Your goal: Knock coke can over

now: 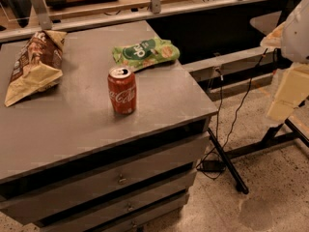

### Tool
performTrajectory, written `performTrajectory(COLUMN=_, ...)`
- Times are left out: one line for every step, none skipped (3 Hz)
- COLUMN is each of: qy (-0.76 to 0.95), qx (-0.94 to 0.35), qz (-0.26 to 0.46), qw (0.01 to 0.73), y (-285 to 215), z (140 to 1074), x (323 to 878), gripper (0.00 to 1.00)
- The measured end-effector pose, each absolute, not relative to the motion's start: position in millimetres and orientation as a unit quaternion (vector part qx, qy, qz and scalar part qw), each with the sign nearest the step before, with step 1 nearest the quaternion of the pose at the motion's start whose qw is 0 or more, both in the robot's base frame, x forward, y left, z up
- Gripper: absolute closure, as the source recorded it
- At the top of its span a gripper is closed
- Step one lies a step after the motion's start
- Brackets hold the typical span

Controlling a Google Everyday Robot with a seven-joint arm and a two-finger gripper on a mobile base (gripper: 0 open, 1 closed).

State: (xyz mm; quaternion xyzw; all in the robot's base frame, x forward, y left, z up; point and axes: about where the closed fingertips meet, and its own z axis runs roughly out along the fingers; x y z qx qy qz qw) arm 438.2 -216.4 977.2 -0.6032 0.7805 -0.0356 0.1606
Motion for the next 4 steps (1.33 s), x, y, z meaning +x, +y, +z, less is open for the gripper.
performTrajectory(qy=0.78, qx=-0.603, qz=-0.036, qw=0.161, y=-216.4, z=977.2, x=438.2, gripper=0.0)
performTrajectory(qy=0.796, qx=-0.576, qz=-0.009, qw=0.186, y=-214.0, z=979.4, x=439.5, gripper=0.0)
performTrajectory(qy=0.812, qx=-0.541, qz=0.031, qw=0.218, y=-213.2, z=975.1, x=443.6, gripper=0.0)
performTrajectory(qy=0.808, qx=-0.498, qz=0.091, qw=0.301, y=-208.9, z=965.5, x=459.8, gripper=0.0)
